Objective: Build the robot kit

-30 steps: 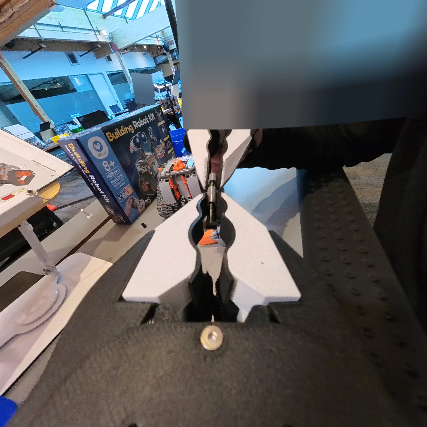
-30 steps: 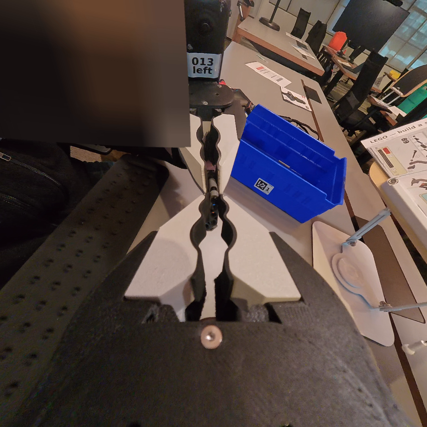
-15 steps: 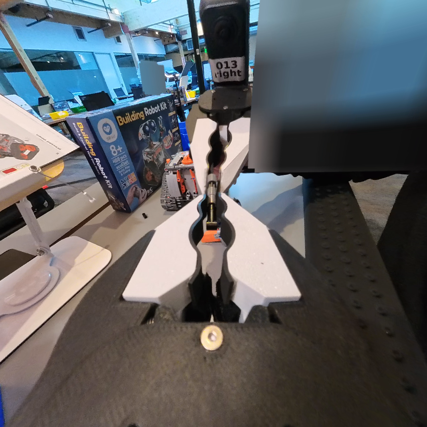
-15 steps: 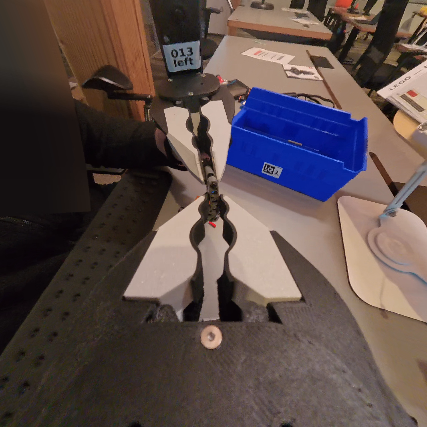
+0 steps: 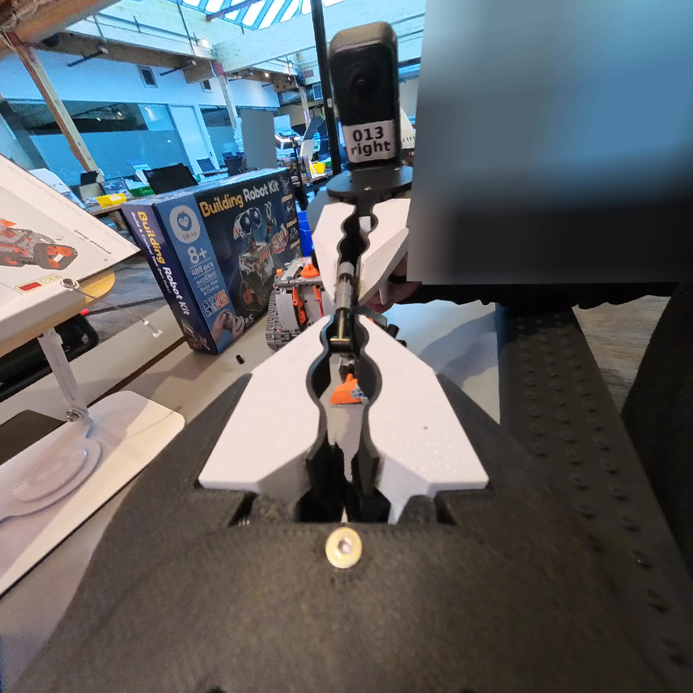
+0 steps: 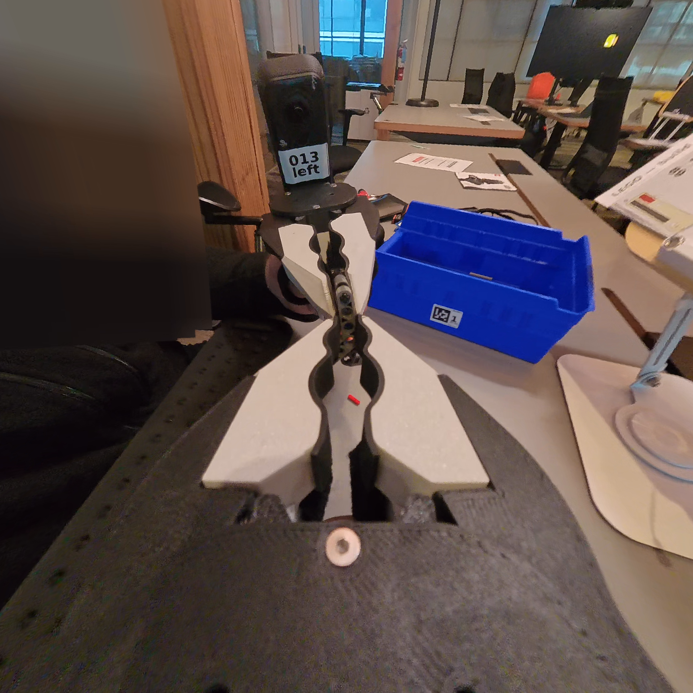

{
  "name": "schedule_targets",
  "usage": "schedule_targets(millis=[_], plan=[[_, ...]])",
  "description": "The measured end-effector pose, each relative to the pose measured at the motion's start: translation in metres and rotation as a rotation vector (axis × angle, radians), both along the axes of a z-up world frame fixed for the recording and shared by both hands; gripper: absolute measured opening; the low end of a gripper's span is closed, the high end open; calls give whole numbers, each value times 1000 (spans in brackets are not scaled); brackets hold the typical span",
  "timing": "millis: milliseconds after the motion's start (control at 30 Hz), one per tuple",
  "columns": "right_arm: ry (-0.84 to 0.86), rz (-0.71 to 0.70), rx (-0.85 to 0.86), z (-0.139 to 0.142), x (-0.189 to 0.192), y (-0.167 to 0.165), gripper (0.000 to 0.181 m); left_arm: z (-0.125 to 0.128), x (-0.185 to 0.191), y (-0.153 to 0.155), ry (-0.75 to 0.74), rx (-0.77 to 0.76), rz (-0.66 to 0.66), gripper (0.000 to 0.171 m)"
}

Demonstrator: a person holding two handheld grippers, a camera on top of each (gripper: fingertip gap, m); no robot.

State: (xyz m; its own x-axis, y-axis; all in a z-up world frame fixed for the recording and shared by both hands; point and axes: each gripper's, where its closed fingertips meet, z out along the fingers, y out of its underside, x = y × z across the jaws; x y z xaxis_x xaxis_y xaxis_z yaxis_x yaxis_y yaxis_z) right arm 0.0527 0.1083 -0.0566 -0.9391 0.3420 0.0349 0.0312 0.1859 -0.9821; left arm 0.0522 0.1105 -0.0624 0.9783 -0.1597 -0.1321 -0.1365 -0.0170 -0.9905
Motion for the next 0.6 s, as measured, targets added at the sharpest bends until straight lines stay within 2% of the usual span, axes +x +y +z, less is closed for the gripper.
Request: schedule_targets(millis=[300,600], plan=[[214,-121,125,1,-3,-5,5,6,-1,-3,-34,52,31,5],[134,-7,101,1,6,-10,5,-2,6,-1,15,14,-6,4]])
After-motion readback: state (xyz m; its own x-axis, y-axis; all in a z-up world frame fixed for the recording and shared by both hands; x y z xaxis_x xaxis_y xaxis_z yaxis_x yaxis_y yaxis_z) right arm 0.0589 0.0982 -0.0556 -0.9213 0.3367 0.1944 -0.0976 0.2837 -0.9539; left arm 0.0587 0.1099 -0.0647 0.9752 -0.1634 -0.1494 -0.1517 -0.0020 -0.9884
